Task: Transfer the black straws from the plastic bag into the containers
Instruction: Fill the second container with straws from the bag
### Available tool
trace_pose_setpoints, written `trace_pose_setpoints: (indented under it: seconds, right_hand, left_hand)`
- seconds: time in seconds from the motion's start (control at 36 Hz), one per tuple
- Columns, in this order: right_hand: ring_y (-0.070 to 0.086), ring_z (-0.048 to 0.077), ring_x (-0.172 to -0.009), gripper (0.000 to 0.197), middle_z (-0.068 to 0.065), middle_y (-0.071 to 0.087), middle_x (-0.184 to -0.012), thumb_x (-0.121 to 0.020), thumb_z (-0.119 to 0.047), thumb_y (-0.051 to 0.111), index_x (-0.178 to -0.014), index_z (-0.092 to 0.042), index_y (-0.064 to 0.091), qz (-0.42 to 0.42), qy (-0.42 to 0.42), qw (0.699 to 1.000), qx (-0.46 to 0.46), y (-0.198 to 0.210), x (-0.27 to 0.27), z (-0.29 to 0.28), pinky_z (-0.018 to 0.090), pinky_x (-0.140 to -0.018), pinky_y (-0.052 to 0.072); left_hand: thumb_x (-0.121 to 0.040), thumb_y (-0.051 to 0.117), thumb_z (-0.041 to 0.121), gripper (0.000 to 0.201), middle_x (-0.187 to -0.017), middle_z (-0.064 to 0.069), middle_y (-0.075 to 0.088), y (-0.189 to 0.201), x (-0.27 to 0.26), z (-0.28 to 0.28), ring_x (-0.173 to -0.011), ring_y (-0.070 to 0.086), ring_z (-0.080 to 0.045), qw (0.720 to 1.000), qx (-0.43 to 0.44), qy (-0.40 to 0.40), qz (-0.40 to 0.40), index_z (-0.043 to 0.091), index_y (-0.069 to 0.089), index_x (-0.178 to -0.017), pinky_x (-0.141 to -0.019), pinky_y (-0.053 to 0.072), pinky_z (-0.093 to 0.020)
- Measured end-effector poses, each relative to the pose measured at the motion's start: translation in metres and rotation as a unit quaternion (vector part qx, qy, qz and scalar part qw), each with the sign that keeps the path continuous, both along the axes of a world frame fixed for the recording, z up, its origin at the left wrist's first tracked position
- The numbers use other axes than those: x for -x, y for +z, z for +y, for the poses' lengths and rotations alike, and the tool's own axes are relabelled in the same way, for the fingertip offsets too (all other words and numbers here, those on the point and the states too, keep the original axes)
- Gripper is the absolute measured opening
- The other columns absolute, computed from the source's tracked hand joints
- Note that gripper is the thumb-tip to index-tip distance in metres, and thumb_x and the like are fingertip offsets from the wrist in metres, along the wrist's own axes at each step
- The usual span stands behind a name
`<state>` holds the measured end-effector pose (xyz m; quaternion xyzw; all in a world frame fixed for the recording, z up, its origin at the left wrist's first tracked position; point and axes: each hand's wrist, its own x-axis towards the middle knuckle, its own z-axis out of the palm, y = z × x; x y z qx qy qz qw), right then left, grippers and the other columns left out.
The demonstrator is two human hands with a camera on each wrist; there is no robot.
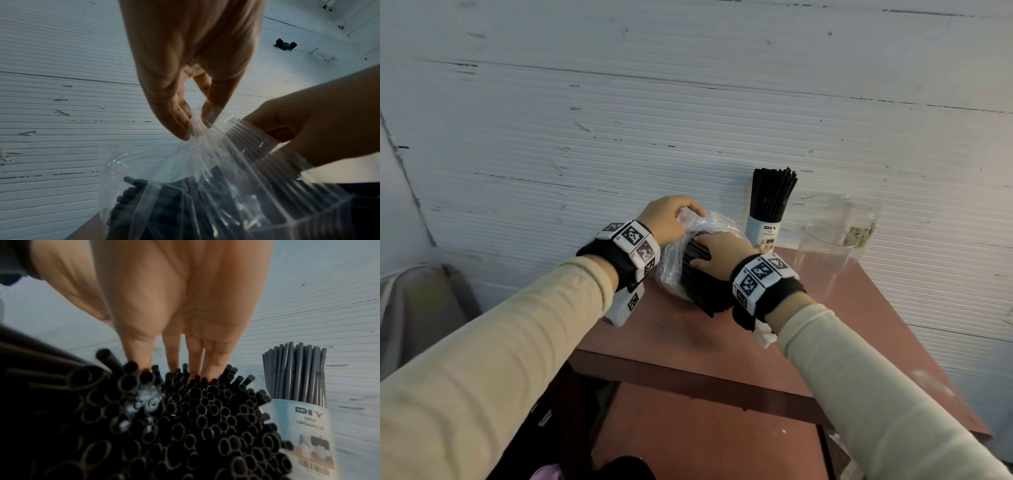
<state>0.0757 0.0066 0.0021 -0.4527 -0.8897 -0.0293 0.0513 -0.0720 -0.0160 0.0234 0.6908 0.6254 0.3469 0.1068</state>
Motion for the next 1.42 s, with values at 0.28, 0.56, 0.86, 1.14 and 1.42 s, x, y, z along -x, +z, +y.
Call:
trace_pose_setpoints:
  seconds: [0.28,0.56,0.86,1.14,1.42]
  right_hand:
    - [0.043,0.024,-0.132,0.047,0.004,0.043,-0.147,-0.097,-0.018,0.049,-0.143,-0.021,0.044,-0.078,0.048,0.996,-0.001,0.007,0.007,0.001,0.034,-0.106,0.035]
    - [0.051,0.027,-0.118,0.039,0.009,0.054,-0.128,-0.088,-0.012,0.058,-0.128,-0.013,0.057,-0.012,0.014,0.999,0.045,0.002,0.0,0.002,0.031,-0.094,0.042]
    - [0.057,0.017,-0.097,0.03,-0.002,0.065,-0.105,-0.083,-0.007,0.059,-0.107,-0.021,0.068,0.118,0.045,0.992,0.021,-0.001,-0.024,-0.001,0.028,-0.085,0.047]
    - [0.056,0.012,-0.078,0.031,0.0,0.065,-0.093,-0.079,-0.004,0.063,-0.103,-0.021,0.07,0.164,0.062,0.984,0.043,0.006,-0.064,-0.01,0.01,-0.062,0.041]
    - [0.053,0.009,-0.077,0.03,-0.011,0.058,-0.082,-0.079,-0.004,0.064,-0.103,-0.021,0.072,0.159,0.083,0.983,0.037,0.015,-0.086,-0.025,0.004,-0.063,0.035]
  left_hand:
    - [-0.079,0.055,-0.008,0.053,-0.106,-0.014,0.063,0.003,0.002,0.004,-0.096,0.06,-0.031,1.0,0.015,-0.013,0.002,0.035,0.068,-0.106,-0.077,0.054,-0.04]
    - [-0.081,0.057,-0.006,0.053,-0.129,-0.006,0.059,-0.001,0.001,0.004,-0.118,0.053,-0.019,0.999,0.02,-0.025,0.001,0.034,0.066,-0.114,-0.085,0.054,-0.033]
    - [-0.086,0.058,0.001,0.047,-0.097,-0.002,0.062,-0.016,0.003,0.002,-0.064,0.051,-0.015,0.999,0.015,-0.036,-0.014,0.032,0.064,-0.121,-0.073,0.051,-0.031]
    - [-0.078,0.07,0.019,0.063,-0.147,-0.008,0.034,-0.031,-0.017,-0.012,-0.139,0.03,-0.025,0.99,-0.062,-0.038,0.123,0.02,0.051,-0.138,-0.11,0.032,-0.037]
    - [-0.073,0.074,0.018,0.038,-0.105,0.0,0.059,-0.032,-0.064,0.0,-0.105,0.054,-0.019,0.964,-0.067,-0.148,0.211,0.012,0.057,-0.107,-0.091,0.04,-0.024]
